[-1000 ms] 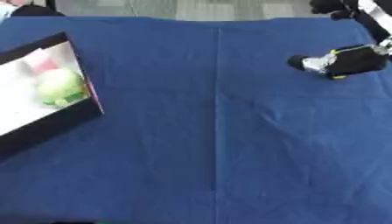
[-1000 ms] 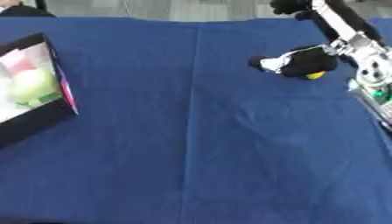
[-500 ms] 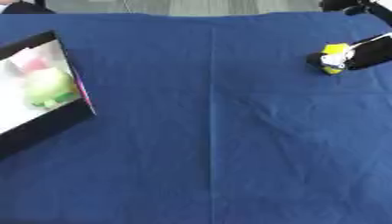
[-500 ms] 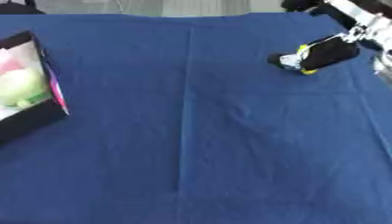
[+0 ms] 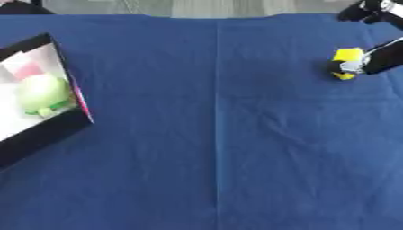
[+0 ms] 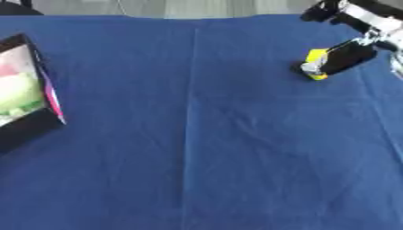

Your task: Pick up the objects with one hand, pass them to the other hand, and then place them into the box on the other side of the table.

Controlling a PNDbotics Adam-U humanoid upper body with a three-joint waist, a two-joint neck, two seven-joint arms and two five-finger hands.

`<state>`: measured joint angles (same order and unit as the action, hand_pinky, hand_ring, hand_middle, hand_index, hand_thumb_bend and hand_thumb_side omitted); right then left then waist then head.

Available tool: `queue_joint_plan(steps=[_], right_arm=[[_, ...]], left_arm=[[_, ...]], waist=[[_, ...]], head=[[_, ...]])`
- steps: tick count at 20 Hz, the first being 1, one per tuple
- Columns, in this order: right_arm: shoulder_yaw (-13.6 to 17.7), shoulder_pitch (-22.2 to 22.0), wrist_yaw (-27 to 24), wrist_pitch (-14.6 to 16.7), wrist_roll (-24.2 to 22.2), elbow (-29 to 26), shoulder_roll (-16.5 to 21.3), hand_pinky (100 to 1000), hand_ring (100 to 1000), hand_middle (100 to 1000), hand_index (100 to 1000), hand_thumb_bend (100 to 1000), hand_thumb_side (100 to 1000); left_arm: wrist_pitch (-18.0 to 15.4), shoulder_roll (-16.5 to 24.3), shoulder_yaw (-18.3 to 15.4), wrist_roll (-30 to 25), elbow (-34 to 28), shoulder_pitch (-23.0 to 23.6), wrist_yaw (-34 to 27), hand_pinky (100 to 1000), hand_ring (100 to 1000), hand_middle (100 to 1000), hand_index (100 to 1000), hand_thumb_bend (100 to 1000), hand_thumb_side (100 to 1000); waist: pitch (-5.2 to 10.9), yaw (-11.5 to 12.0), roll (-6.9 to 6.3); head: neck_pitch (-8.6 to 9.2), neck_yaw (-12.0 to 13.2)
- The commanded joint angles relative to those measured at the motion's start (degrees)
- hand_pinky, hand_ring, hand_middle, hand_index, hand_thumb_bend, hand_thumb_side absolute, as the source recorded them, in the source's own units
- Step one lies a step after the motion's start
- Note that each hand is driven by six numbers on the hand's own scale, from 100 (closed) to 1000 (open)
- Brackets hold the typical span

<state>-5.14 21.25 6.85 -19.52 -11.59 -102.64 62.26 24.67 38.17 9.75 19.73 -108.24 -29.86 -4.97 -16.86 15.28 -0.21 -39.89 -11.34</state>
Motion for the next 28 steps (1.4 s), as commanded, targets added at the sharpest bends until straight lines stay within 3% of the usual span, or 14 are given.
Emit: queue_joint_plan(steps=[1,8,9,10,15,21,28], right_arm=[[1.6,0.7,1.2,0.2,1.2,1.8,2.8,903,880,800,810,544,173],[3.1,-0.2,4.2,-0.6,2.6,5.7,2.8,904,878,812,819,540,185],[3.4,-0.4,4.4,-0.6,2.7,6.2,2.8,903,878,814,822,434,100],[3.7,-0.7,4.6,-0.8,2.8,6.9,2.7,902,878,818,826,547,203],[5.5,-1.8,4.7,-0.4,2.6,9.2,2.9,879,863,825,845,584,288],[7.4,-2.7,2.0,-0.1,1.8,11.1,3.3,858,848,801,833,573,311],[8.4,-3.8,2.8,-0.8,3.3,12.4,3.4,859,849,802,837,519,279]], left_arm=[[-0.5,0.6,-0.6,0.1,-1.5,-1.1,-0.4,925,750,741,788,100,776],[-0.6,0.1,-0.7,0.3,-2.6,-1.0,-0.4,926,750,740,786,100,777],[-0.7,0.1,-0.7,0.3,-2.8,-1.0,-0.4,926,750,740,786,100,777],[-0.7,0.1,-0.8,0.4,-2.9,-1.1,-0.4,926,750,740,786,100,777],[-0.3,0.2,-1.0,0.5,-2.9,-0.6,-0.5,928,752,742,788,100,787],[-0.1,0.3,-1.0,0.1,-2.7,-0.5,-0.5,928,752,742,790,100,788],[0.0,0.3,-0.9,-0.1,-2.9,-0.6,-0.3,928,753,741,787,100,787]], waist=[[-0.20,0.4,0.85],[-1.61,1.6,1.25],[-1.74,1.7,1.27],[-1.96,1.9,1.31],[-2.53,2.0,1.25],[-2.94,1.9,1.20],[-3.54,2.1,1.17]], head=[[1.64,-1.0],[3.04,-2.5],[3.08,-2.6],[3.19,-2.8],[3.18,-2.7],[3.33,-2.7],[3.94,-3.0]])
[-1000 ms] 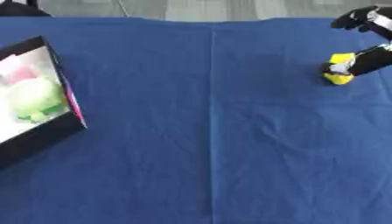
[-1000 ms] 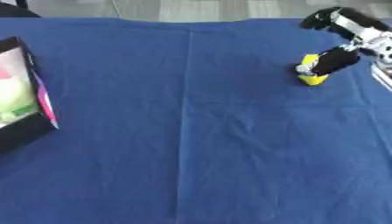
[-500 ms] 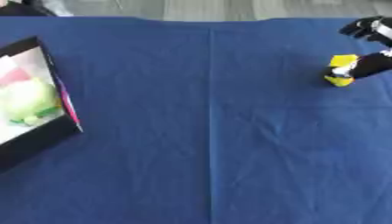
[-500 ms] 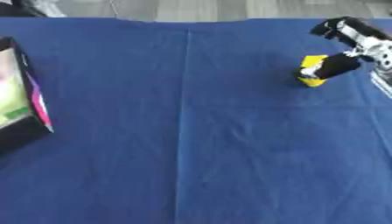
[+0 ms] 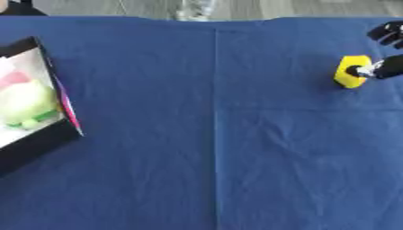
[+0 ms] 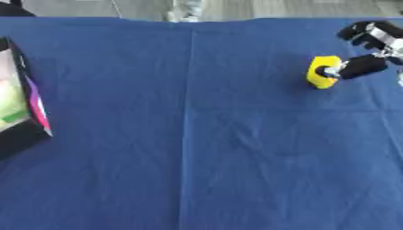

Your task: Pick up the objects with one hand, pass them to the other hand, and then place them into the box on the other side of the table.

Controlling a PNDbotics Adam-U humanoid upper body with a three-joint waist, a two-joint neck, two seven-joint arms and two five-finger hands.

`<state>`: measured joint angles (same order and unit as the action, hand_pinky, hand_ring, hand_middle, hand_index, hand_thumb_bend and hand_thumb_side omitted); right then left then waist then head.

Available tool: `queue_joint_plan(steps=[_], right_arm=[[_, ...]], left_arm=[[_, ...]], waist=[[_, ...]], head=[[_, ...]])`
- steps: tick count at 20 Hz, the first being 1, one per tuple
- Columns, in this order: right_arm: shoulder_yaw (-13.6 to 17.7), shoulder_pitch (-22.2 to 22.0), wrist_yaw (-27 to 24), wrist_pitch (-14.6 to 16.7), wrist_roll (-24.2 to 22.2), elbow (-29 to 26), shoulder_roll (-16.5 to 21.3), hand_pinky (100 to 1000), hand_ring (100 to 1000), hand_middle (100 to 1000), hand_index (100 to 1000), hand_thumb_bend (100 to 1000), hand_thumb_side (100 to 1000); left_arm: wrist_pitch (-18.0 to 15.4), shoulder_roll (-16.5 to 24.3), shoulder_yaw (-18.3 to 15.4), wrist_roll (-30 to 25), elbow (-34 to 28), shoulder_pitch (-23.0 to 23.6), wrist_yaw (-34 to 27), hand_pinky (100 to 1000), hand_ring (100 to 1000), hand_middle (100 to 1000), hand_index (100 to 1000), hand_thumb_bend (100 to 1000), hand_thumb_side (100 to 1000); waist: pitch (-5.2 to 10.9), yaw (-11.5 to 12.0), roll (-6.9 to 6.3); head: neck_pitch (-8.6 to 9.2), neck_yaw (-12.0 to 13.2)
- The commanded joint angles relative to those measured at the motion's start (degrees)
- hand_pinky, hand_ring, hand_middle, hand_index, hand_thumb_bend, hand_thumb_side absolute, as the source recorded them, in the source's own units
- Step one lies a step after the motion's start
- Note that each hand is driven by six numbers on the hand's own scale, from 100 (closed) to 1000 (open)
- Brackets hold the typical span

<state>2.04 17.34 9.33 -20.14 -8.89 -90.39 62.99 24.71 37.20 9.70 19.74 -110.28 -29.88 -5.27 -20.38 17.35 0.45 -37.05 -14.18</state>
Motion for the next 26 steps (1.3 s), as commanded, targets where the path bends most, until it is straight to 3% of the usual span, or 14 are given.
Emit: queue_joint_plan(steps=[1,4,5,6,17,20,26], right_arm=[[1.2,0.0,0.3,-0.2,0.6,0.4,2.6,858,849,801,836,517,277],[1.1,-0.1,-0.1,-0.2,0.3,0.8,2.4,858,848,800,833,504,268],[0.9,-0.1,-0.2,-0.2,0.0,0.9,2.3,858,848,801,832,531,226],[0.8,-0.1,-0.2,-0.2,-0.2,0.9,2.3,858,847,800,831,495,261],[-0.3,-0.2,1.1,-0.8,-2.8,2.0,1.4,870,846,785,805,424,169],[-0.6,-0.2,1.5,-1.1,-4.0,2.2,1.1,876,834,749,770,399,106],[-1.4,0.5,1.3,-1.8,-7.0,2.4,0.6,880,801,645,703,400,100]], left_arm=[[0.0,1.2,-0.9,-0.1,-0.9,-0.6,0.0,928,752,740,787,100,786],[0.1,1.1,-0.9,0.1,-0.9,-0.6,-0.1,928,752,740,786,100,786],[0.1,1.1,-0.9,0.1,-0.8,-0.6,-0.1,928,752,739,785,100,775],[0.1,1.0,-0.9,0.2,-0.8,-0.6,-0.1,929,753,740,785,100,785],[0.2,0.6,-1.0,0.6,-0.7,-0.4,-0.2,929,752,738,783,100,785],[0.2,0.5,-1.1,0.6,-0.6,-0.4,-0.3,929,752,738,782,100,785],[0.0,0.2,-1.2,0.6,-0.4,-0.3,-0.3,932,752,737,772,100,782]], waist=[[-0.07,0.1,0.47],[-0.20,0.0,0.36],[-0.24,0.0,0.32],[-0.28,0.0,0.27],[-0.57,0.2,0.04],[-0.59,0.2,0.02],[-0.55,0.3,0.05]], head=[[1.11,-0.2],[1.08,-0.2],[1.08,-0.1],[1.08,-0.1],[0.86,0.1],[0.65,0.0],[0.21,0.2]])
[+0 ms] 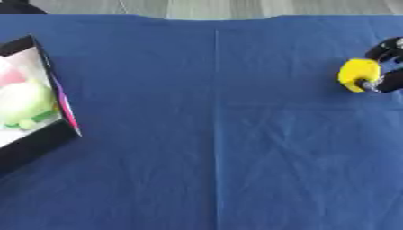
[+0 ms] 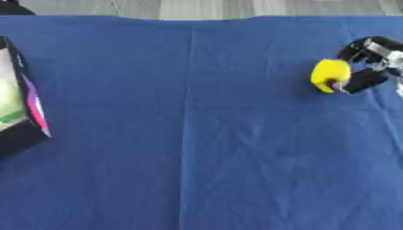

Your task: Pick up the objects with one hand, pass them to the other hand, and then place them into the box on the other side of the table.

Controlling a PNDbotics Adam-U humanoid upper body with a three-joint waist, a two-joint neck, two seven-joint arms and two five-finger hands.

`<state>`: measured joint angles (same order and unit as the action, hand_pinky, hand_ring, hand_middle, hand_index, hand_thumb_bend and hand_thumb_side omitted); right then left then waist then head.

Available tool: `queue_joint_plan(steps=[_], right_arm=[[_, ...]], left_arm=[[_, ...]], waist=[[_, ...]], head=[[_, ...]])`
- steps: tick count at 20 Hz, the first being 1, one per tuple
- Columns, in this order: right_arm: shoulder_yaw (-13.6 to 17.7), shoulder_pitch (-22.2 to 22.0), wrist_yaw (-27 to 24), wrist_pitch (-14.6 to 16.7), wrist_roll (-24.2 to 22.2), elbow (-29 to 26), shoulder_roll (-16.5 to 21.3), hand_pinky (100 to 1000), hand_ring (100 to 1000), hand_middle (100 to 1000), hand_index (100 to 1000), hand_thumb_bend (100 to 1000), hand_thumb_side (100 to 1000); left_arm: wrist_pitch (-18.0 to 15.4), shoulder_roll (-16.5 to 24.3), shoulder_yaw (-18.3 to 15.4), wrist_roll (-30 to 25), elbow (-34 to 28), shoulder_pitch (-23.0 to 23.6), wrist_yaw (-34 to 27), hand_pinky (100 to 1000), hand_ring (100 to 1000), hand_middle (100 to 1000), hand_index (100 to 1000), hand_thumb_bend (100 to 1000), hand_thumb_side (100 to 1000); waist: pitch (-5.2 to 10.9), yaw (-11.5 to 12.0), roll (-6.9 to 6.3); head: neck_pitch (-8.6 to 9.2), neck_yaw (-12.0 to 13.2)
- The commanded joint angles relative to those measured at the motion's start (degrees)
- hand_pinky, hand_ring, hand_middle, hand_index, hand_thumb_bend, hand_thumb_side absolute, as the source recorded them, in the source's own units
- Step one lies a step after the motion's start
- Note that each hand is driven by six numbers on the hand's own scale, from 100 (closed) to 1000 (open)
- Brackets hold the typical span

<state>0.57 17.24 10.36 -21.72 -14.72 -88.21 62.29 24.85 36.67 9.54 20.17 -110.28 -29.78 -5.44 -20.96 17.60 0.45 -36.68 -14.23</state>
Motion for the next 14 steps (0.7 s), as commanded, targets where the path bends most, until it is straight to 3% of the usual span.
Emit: queue_joint_plan(steps=[1,6,9,14], right_arm=[[0.0,0.7,0.1,-0.2,-1.5,0.2,1.2,880,795,620,688,414,100],[-0.3,1.0,-0.8,0.1,-2.4,0.1,0.9,873,755,496,576,390,100],[-0.4,1.1,-1.8,0.3,-1.6,-0.5,0.9,863,721,416,465,378,100],[-0.5,0.8,-4.2,0.4,0.2,-2.3,1.2,851,692,384,436,370,100]], left_arm=[[-0.1,0.7,-1.1,0.2,-0.4,-0.4,-0.1,932,752,737,771,100,781],[-0.1,0.6,-0.9,0.2,-0.1,-0.3,0.0,935,752,736,763,100,780],[-0.1,0.5,-1.0,0.3,0.1,-0.2,0.0,936,751,736,760,100,778],[-0.2,0.6,-1.1,0.4,0.2,0.0,0.1,939,752,736,758,100,775]], waist=[[0.04,0.1,0.06],[0.19,0.0,0.17],[0.37,-0.1,0.25],[0.82,-0.3,0.31]], head=[[-0.28,0.3],[-0.75,0.4],[-0.97,0.5],[-1.24,0.6]])
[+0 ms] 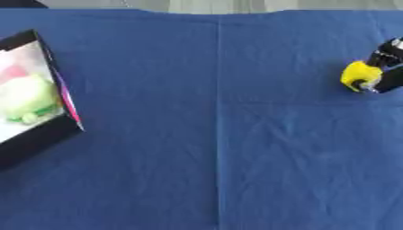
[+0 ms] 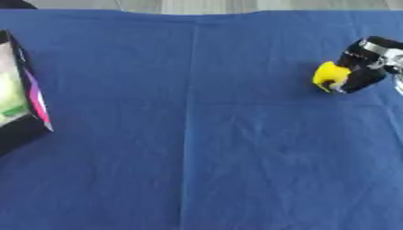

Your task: Pick up the objects with one hand, pass them to the other hand, and then place them into the box on the other side of the table.

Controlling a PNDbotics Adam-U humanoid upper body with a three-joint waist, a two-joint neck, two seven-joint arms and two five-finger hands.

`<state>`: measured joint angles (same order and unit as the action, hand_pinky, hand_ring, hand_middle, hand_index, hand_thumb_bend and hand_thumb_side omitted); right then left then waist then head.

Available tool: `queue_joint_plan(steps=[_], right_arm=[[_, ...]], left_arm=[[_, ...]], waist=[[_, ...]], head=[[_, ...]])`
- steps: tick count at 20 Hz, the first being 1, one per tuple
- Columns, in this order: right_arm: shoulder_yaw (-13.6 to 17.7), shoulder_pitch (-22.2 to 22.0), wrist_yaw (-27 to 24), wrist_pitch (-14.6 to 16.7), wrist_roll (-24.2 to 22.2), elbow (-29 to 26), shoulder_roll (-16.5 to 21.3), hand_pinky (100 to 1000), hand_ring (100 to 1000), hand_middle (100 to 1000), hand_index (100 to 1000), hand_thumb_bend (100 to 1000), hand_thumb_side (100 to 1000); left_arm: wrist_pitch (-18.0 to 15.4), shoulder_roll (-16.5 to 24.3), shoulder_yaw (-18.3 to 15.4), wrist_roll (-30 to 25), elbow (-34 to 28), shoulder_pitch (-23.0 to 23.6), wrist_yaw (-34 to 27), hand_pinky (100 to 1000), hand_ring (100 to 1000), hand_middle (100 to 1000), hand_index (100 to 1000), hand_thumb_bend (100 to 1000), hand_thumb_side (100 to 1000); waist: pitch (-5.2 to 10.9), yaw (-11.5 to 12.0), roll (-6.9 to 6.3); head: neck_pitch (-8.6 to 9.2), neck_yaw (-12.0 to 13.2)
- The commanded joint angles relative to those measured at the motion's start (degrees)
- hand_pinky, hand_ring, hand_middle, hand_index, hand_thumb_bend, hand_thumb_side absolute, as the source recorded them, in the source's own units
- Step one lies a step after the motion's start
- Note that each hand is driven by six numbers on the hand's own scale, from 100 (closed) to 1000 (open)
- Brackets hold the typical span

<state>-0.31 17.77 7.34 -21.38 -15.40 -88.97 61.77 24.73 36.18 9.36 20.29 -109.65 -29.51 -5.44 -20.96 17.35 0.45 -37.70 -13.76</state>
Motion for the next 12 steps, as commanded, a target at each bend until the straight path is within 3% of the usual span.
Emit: queue_joint_plan(steps=[1,12], right_arm=[[0.3,0.2,-1.8,0.2,1.2,-2.2,1.9,850,691,383,435,369,100],[0.4,-1.6,-6.8,-0.7,5.3,-10.3,3.3,837,677,372,431,359,100]], left_arm=[[0.0,1.1,-0.9,0.3,-0.4,-0.2,0.1,938,751,735,758,100,775],[0.1,1.6,-0.9,0.2,-0.1,0.7,0.1,938,745,731,753,100,772]], waist=[[0.99,-0.1,0.32],[2.93,-1.4,0.25]], head=[[-0.32,0.2],[-1.42,1.0]])
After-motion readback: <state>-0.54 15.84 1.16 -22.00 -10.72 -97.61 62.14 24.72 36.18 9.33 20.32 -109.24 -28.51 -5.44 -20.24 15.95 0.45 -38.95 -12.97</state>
